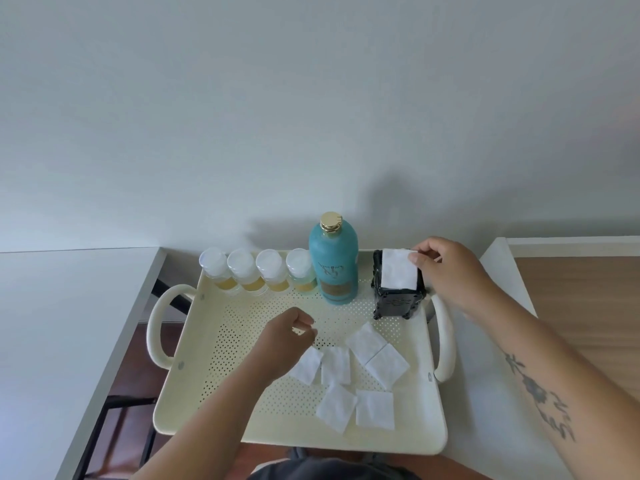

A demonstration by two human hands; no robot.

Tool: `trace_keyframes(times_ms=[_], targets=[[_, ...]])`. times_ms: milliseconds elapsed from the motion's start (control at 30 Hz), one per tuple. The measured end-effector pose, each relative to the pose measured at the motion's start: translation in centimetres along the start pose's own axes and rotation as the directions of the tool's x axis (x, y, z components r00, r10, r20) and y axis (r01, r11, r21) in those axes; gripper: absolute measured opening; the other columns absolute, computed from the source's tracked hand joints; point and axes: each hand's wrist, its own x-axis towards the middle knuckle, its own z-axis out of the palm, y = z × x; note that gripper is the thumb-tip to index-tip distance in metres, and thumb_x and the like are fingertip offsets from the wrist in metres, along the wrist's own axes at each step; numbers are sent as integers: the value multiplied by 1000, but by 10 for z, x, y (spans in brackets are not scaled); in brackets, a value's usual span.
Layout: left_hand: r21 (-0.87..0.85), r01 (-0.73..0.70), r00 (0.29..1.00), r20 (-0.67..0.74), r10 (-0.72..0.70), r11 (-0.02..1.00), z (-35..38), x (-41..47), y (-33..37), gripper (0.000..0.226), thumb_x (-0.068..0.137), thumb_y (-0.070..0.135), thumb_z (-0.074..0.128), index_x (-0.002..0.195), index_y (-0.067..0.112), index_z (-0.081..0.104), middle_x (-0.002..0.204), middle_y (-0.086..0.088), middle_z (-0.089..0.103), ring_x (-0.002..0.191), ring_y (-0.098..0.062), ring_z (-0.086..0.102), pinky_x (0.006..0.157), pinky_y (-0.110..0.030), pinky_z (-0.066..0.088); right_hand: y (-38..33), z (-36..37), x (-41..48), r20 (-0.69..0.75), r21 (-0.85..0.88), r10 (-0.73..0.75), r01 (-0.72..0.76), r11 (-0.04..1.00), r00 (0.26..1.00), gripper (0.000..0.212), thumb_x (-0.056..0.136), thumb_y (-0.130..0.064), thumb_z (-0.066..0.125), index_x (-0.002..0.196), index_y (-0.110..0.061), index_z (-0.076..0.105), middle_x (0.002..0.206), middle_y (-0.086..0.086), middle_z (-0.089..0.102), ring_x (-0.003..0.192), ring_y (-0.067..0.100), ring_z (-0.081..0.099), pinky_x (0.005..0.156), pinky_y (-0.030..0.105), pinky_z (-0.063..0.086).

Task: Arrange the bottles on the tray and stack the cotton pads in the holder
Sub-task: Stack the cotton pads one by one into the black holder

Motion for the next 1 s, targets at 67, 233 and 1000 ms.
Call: trace_keyframes(times_ms=[67, 233, 1000], targets=[[99, -14, 1000, 2, 14, 995, 2, 1, -11, 15, 87, 25, 66, 102, 26, 63, 103, 12, 64, 88, -6, 60, 74, -20, 46, 1, 1, 5, 9, -25, 1, -1, 1000, 1000, 9, 92, -27, 59, 83, -25, 63, 80, -14, 60, 76, 9, 54, 65, 27, 39], [222, -61, 998, 6, 62, 973, 7, 1, -28, 25, 89, 21, 63, 114, 21, 62, 114, 6, 58, 102, -10, 55, 89, -22, 43, 1, 6, 10, 15, -164, -36, 38, 986, 999, 10, 92, -26, 57, 88, -20, 63, 94, 0, 59, 87, 19, 52, 70, 29, 34], [363, -145, 989, 90, 121, 920, 18, 9, -50, 10, 86, 20, 64, 93, 26, 61, 91, 8, 55, 89, -14, 49, 71, -24, 41, 9, 28, -31, 21, -496, -373, 334, 801, 928, 22, 89, -27, 50, 89, -17, 69, 98, -7, 70, 113, 32, 48, 86, 46, 48]])
